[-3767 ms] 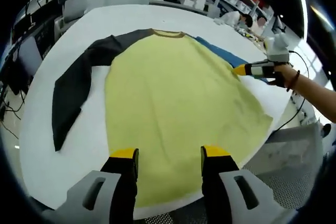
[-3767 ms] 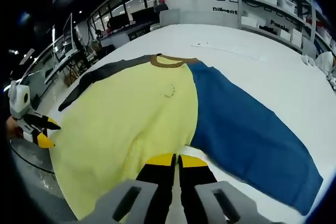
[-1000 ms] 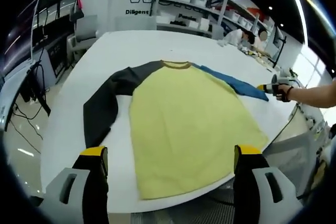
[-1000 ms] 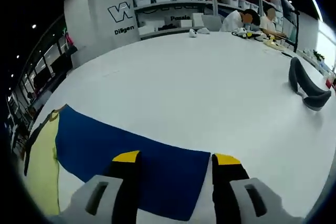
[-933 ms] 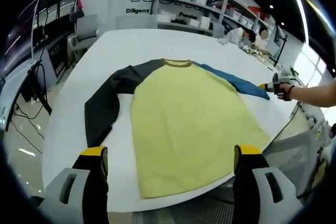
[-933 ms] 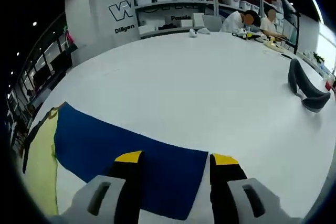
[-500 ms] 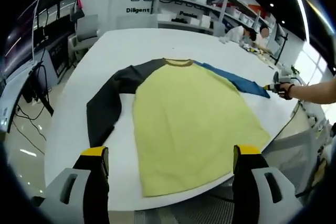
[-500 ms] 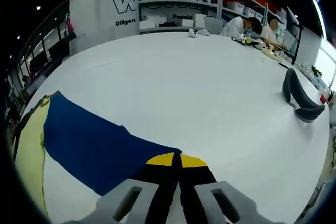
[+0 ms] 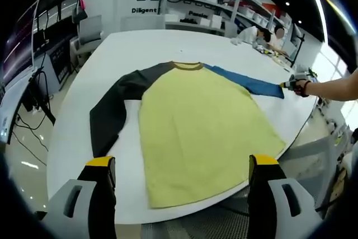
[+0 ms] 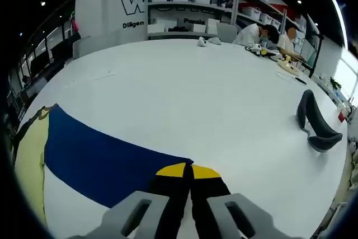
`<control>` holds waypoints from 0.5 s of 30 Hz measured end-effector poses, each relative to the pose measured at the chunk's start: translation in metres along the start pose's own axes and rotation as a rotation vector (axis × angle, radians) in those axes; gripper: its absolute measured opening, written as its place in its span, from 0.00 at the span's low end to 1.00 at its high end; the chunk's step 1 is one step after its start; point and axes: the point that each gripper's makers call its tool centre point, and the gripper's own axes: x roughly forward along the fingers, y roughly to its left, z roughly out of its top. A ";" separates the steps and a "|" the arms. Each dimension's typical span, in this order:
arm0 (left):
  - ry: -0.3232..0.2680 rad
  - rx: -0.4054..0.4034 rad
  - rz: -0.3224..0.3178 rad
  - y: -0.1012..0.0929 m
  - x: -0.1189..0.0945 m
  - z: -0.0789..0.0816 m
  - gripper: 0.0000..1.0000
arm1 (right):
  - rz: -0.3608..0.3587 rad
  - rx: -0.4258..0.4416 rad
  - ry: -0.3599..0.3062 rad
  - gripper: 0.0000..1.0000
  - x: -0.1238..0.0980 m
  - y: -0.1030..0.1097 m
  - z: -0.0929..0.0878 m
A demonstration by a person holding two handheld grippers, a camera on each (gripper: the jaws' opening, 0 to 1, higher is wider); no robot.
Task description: Fold the garment on the visible template until the final outline fits inside the template.
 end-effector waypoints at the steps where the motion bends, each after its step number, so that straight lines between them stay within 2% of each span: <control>1: -0.001 0.001 0.000 0.000 0.000 0.000 0.99 | 0.006 0.009 0.002 0.00 0.002 0.000 0.004; 6: 0.002 -0.004 0.005 0.003 -0.002 0.000 0.99 | 0.019 -0.008 0.034 0.00 0.012 -0.005 0.008; 9: 0.002 -0.006 0.001 0.002 -0.002 0.001 0.99 | 0.021 -0.003 0.103 0.00 0.021 -0.014 0.000; 15: -0.001 -0.009 -0.004 0.001 -0.004 0.001 0.99 | 0.022 0.012 0.153 0.00 0.029 -0.023 -0.010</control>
